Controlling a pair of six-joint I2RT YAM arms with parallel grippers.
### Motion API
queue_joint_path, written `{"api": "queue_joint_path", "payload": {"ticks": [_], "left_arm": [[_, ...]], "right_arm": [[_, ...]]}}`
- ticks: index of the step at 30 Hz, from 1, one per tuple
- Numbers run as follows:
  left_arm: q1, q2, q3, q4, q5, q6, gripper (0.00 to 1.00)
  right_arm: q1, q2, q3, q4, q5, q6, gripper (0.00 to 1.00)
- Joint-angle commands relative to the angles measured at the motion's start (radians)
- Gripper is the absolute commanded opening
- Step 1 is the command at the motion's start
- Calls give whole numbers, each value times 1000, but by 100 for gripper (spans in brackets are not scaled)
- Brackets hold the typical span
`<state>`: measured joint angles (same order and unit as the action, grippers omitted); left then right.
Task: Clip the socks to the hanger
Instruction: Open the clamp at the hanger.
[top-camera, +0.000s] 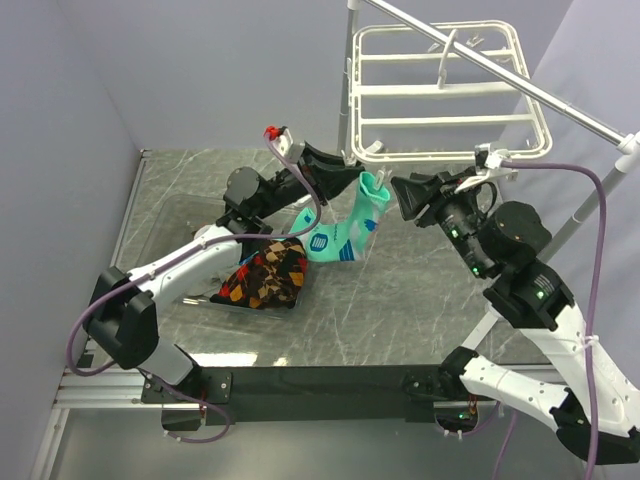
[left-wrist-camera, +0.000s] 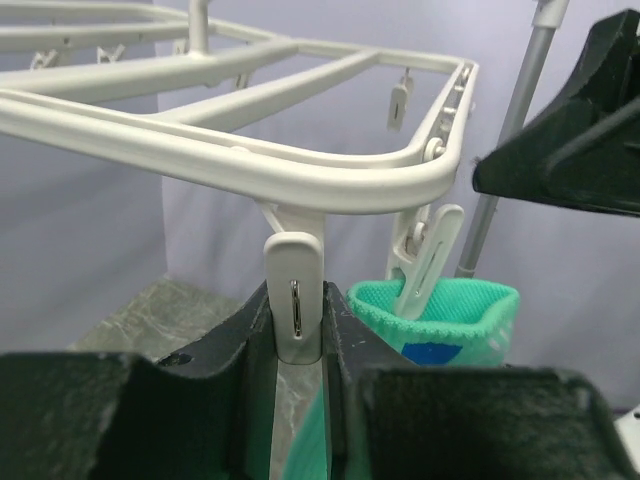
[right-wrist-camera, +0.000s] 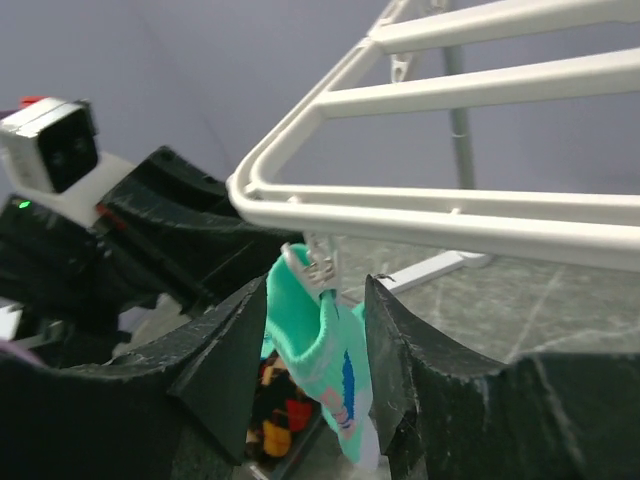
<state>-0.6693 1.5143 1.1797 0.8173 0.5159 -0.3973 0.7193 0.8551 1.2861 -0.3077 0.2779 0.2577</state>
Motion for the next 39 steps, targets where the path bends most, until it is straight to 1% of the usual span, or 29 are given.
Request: {"api": "queue_joint_path", "payload": {"ticks": [1, 2, 6, 7, 10, 15, 17, 22, 27, 30, 34, 39], "left_arm": [[-19, -45, -17, 57, -102, -6, 1], [-27, -45, -17, 53, -112, -6, 1], [-99, -51, 0, -15, -191, 46, 1], [-111, -49, 3, -30, -235, 58, 1], [-160, -36, 23, -69, -304, 95, 1], [-210, -23, 18, -53, -366, 118, 1], [-219, -23, 15, -30, -373, 121, 1], [-240, -8, 47, -41, -372, 136, 1], [-251, 4, 64, -50, -366, 138, 1], [-257, 7, 67, -53, -367, 121, 1], [-273, 20, 84, -76, -382, 121, 1], [-288, 40, 106, -96, -389, 117, 1]], "right_arm": [[-4, -30, 42, -19, -150, 41, 52], [-4, -30, 36, -4, -192, 41, 52], [-4, -1, 53, -2, -238, 49, 54], [-4, 2, 58, -1, -249, 51, 55], [-4, 5, 68, 9, -272, 55, 56], [-6, 7, 78, -2, -273, 51, 56], [-4, 13, 76, -13, -266, 45, 56], [-3, 25, 71, -39, -198, 20, 56], [-3, 13, 65, -42, -167, 12, 57], [-3, 9, 55, -53, -175, 28, 57], [-4, -16, 7, -62, -169, 96, 57], [-3, -105, -82, -15, -126, 144, 57]]}}
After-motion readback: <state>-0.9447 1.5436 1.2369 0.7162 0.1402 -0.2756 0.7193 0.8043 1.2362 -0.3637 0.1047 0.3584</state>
